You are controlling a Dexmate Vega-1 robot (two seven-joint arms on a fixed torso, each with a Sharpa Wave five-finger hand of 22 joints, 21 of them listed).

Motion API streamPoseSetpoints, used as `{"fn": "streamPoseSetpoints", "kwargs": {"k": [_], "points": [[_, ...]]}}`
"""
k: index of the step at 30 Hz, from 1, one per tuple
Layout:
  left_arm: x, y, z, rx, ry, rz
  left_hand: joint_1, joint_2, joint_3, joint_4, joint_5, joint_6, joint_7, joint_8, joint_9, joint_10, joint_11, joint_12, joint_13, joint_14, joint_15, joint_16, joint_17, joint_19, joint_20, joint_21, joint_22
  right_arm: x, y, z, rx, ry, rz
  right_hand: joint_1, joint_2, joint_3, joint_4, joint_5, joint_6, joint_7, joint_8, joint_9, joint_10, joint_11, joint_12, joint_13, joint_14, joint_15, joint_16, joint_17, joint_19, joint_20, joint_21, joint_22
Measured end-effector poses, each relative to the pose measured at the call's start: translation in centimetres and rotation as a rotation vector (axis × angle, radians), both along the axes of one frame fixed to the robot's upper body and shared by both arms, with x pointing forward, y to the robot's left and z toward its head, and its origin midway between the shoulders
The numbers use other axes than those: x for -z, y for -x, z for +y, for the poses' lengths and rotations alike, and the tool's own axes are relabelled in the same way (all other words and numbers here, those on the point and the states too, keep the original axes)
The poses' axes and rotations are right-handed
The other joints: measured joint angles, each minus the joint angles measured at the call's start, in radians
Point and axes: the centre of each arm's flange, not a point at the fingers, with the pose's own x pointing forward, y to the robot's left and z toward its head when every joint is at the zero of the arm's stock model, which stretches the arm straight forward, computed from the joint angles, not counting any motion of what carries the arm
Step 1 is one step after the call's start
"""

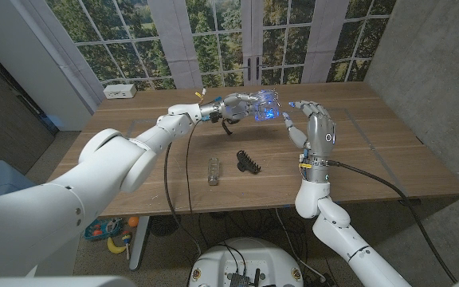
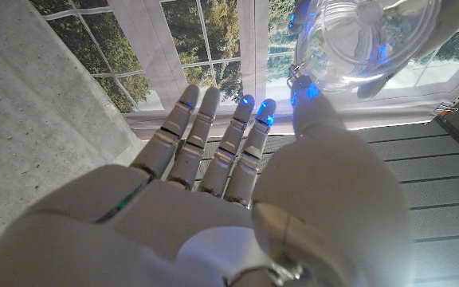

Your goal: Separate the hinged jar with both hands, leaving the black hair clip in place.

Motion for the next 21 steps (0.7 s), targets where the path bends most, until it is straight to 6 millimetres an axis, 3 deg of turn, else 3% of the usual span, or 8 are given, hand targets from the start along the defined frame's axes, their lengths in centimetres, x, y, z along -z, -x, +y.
{"fn": "streamPoseSetpoints", "kwargs": {"k": [21], "points": [[0.6,-0.1,-1.0,0.020,-0.015,0.036,0.000,0.000,0.000,0.000,0.004,0.002,0.002,0.000,0.002,0.004,0.004,0.000,0.000,0.000,0.000,0.008,0.000,0.000,0.000,0.011,0.000,-0.5,-1.2,0.5,0.006,0.005,-0.023,0.019,0.018,-0.004,0.004,0.006,0.028,-0.006,0.012,0.000,0.029,0.000,0.024,0.029,0.040,-0.001,0.014,0.023,0.004,-0.003,0.011,0.005]]}}
